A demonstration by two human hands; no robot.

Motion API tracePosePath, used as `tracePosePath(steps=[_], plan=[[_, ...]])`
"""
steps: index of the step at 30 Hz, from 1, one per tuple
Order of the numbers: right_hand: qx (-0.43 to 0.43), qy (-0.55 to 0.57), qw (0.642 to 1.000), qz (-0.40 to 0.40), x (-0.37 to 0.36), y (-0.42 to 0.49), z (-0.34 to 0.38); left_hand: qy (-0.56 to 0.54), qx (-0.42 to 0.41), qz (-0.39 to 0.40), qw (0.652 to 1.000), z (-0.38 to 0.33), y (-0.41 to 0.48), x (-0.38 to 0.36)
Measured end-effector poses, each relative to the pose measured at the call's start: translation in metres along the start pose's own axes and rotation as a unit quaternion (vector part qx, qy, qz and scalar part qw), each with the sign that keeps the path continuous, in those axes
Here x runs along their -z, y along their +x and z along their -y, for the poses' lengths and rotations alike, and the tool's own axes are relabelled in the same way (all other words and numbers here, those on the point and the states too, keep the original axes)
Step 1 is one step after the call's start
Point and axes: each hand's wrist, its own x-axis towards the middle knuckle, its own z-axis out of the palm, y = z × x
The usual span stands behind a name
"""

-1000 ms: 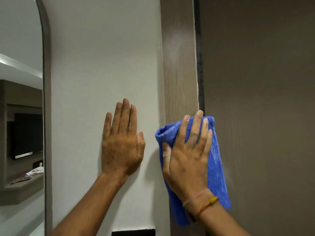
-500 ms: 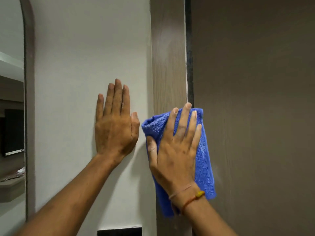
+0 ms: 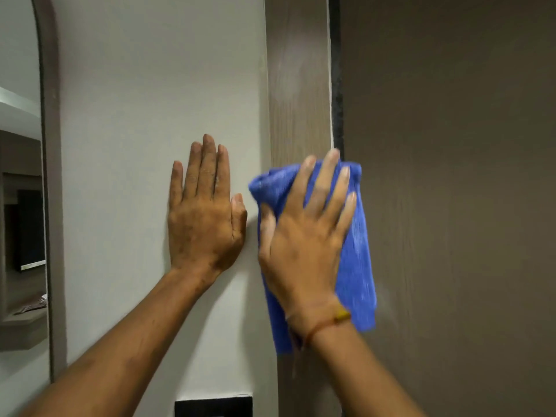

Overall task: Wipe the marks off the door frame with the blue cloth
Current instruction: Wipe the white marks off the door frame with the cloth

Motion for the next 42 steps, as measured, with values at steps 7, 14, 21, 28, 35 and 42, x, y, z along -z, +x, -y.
tracePosePath(steps=[7,14,21,28,35,42], plan=[[0.046,-0.015,0.999,0.002,0.006,0.040,-0.001,-0.003,-0.001,-0.010,1.000,-0.002,0.001,0.000],[0.006,0.014,0.999,-0.033,0.008,0.081,0.017,0.001,-0.002,-0.013,1.000,-0.001,0.000,-0.001],[0.014,-0.014,1.000,0.017,0.000,-0.008,-0.008,0.003,-0.003,-0.011,1.000,0.000,-0.001,-0.002],[0.019,0.004,1.000,-0.023,0.011,0.086,0.016,0.003,-0.002,-0.013,1.000,-0.001,0.000,-0.001],[0.010,-0.018,1.000,0.024,-0.001,-0.034,-0.012,0.004,-0.006,-0.017,1.000,0.001,-0.001,-0.003],[0.057,-0.005,0.998,-0.006,0.014,0.072,0.003,-0.002,0.001,-0.018,1.000,-0.001,-0.002,-0.002]])
